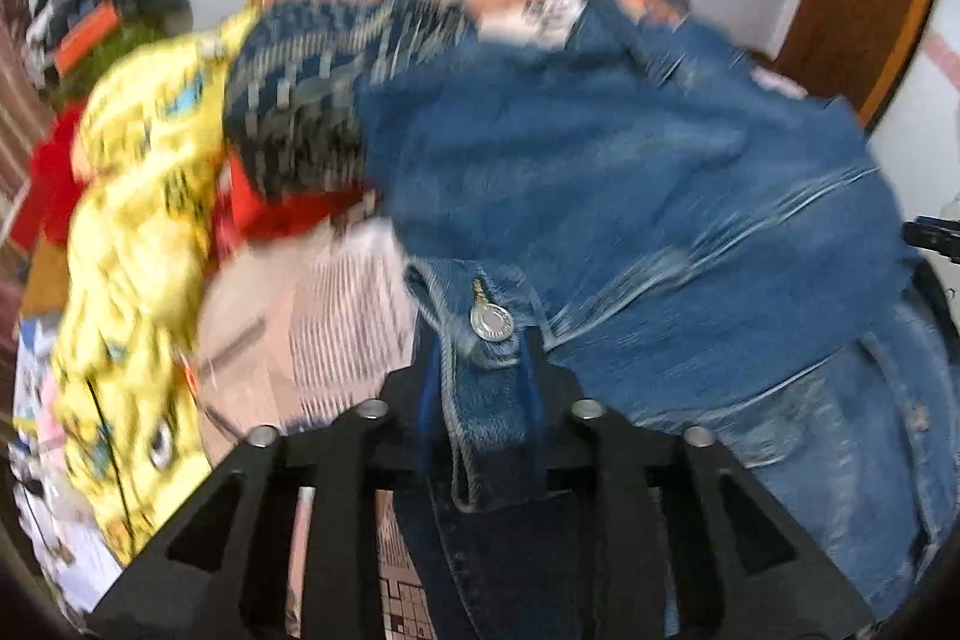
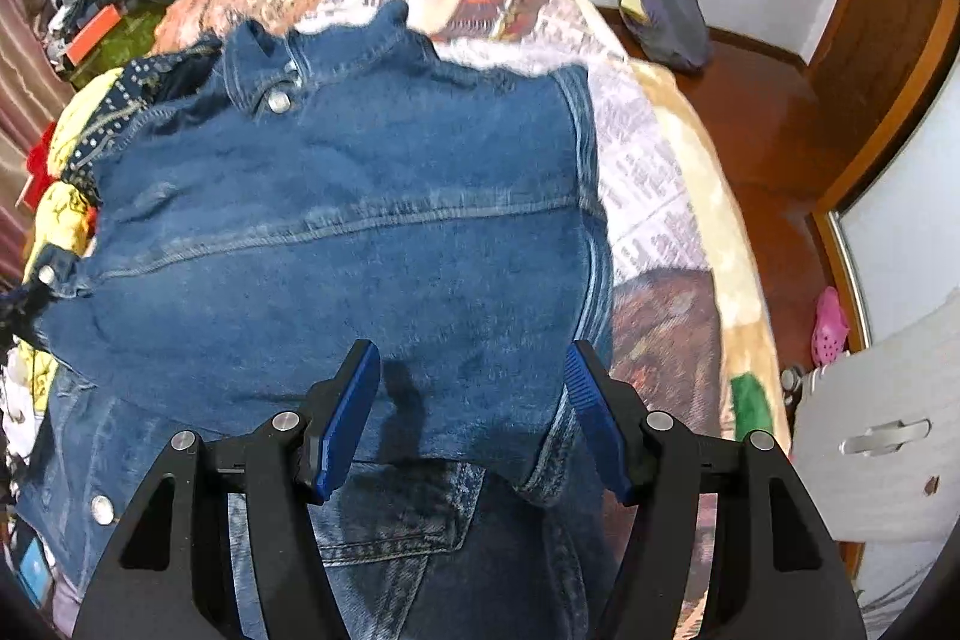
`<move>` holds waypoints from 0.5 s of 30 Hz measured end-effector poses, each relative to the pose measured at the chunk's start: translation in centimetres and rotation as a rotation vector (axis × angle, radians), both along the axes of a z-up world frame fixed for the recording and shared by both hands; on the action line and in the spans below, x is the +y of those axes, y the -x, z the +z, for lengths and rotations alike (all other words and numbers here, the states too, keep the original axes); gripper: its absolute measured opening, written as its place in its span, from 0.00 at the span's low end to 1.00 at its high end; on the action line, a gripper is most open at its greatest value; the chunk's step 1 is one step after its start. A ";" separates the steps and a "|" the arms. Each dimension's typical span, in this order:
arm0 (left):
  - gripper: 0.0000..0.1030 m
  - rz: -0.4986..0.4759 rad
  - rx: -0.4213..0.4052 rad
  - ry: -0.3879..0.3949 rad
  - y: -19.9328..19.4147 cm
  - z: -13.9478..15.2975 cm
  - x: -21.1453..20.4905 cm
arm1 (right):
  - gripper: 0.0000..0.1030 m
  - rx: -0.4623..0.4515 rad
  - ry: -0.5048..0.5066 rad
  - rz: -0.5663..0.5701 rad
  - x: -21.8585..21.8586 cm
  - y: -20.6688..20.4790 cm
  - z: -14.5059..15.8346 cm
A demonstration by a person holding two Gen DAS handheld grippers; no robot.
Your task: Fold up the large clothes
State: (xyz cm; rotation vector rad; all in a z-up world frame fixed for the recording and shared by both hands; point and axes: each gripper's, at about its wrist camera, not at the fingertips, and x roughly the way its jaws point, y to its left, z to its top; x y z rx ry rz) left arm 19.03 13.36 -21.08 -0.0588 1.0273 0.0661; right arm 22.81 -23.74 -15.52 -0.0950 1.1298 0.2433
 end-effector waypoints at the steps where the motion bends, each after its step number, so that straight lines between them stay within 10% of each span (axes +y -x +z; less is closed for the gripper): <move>1: 0.42 0.016 -0.006 0.011 0.2 -0.4 0.4 | 0.58 0.020 0.008 0.000 -0.1 -0.1 -0.7; 4: 0.62 0.059 -0.023 0.001 0.7 -0.4 1.6 | 0.60 0.043 0.041 0.005 0.0 -0.1 -2.1; 15: 0.62 0.100 0.009 0.058 2.1 1.6 4.8 | 0.63 0.010 0.033 -0.005 -1.6 1.3 0.2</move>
